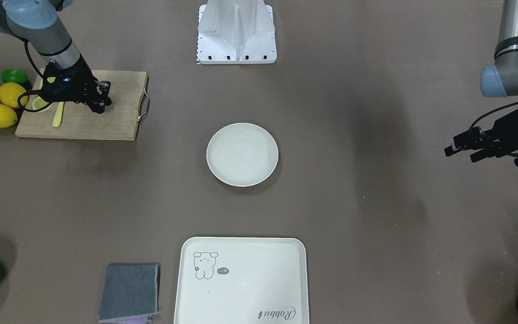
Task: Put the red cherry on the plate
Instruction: 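Carry the cherries with the right gripper over the white plate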
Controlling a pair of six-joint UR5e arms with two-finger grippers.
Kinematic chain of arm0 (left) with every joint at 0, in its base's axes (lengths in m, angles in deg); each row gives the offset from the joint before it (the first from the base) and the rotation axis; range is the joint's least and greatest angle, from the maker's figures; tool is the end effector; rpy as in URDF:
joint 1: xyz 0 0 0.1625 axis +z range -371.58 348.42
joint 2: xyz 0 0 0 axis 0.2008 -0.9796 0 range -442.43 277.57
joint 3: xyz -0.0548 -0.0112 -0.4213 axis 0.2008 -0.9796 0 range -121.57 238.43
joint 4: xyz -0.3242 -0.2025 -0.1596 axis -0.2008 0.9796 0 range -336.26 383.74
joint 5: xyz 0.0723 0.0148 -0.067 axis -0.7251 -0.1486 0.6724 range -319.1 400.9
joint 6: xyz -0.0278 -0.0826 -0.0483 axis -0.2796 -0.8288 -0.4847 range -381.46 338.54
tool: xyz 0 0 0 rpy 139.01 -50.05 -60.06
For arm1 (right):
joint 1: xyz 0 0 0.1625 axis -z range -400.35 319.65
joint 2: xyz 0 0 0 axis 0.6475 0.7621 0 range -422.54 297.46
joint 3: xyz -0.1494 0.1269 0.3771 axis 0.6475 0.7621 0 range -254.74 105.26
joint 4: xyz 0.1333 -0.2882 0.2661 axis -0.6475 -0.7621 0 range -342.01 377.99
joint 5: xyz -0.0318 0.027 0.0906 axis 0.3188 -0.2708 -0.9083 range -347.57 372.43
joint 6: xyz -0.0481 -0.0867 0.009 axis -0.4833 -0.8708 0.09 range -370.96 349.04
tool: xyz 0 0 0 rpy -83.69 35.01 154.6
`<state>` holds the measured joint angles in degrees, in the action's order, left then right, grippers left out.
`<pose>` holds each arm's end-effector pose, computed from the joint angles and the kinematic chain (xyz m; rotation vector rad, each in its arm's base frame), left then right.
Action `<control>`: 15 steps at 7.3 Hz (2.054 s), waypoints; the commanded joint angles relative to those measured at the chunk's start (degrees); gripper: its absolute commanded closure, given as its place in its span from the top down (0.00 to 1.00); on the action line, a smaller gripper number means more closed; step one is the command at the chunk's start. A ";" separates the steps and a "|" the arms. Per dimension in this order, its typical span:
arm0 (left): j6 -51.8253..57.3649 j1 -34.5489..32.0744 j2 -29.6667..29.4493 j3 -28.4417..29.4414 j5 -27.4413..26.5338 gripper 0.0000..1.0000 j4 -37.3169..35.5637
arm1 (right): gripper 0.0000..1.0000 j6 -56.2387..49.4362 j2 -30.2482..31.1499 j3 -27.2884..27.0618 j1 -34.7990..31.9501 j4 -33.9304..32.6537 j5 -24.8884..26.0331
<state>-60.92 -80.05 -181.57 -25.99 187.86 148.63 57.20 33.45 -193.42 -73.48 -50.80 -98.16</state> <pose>0.1633 -0.5492 0.5384 0.0440 1.1288 0.0542 -0.3266 -0.3305 0.4319 0.0467 -0.8292 0.0479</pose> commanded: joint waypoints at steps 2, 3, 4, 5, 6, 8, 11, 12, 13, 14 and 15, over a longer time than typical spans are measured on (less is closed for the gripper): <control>-0.18 0.00 1.22 -2.05 0.08 0.97 -0.18 | 0.00 -6.79 -16.54 -5.76 -14.03 -26.61 -14.18; -0.18 -0.09 1.23 -2.16 0.17 0.97 -0.18 | 0.00 -10.12 -24.72 -6.65 -15.63 -38.22 -14.38; -0.18 -0.09 1.32 -2.07 0.17 0.97 -0.18 | 0.00 -11.20 -31.58 -6.14 -15.82 -45.04 -14.39; -0.18 -0.70 2.01 -2.07 0.09 0.97 -0.18 | 0.00 -11.21 -36.96 -3.00 -15.74 -46.50 -14.21; -0.18 -1.05 3.15 -2.24 0.00 0.97 -0.09 | 0.00 -10.95 -43.28 2.69 -14.43 -46.69 -13.43; -0.18 -2.02 6.13 -4.43 0.00 0.97 -0.09 | 0.00 -10.33 -52.18 10.26 -8.65 -47.39 -7.21; -0.18 -2.11 10.00 -6.63 -0.18 0.97 -0.09 | 0.00 -8.76 -60.02 21.33 0.42 -46.70 0.72; -0.18 -2.11 10.54 -6.90 -0.18 0.97 -0.09 | 0.00 -8.05 -60.91 25.73 1.83 -42.78 1.69; -0.18 -2.11 10.81 -6.82 -0.18 0.97 -0.09 | 0.00 -5.52 -60.66 32.12 3.06 -35.34 1.70; -0.18 -2.11 10.81 -6.81 -0.09 0.97 -0.09 | 0.00 -5.32 -60.66 36.28 3.60 -30.83 2.31; -0.18 -2.11 11.85 -6.90 -0.18 0.97 -0.09 | 0.00 -4.71 -60.66 38.67 3.95 -28.00 2.40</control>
<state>-61.10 -82.16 -170.63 -32.80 187.72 148.54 51.57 -27.15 -159.12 -70.25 -83.68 -96.12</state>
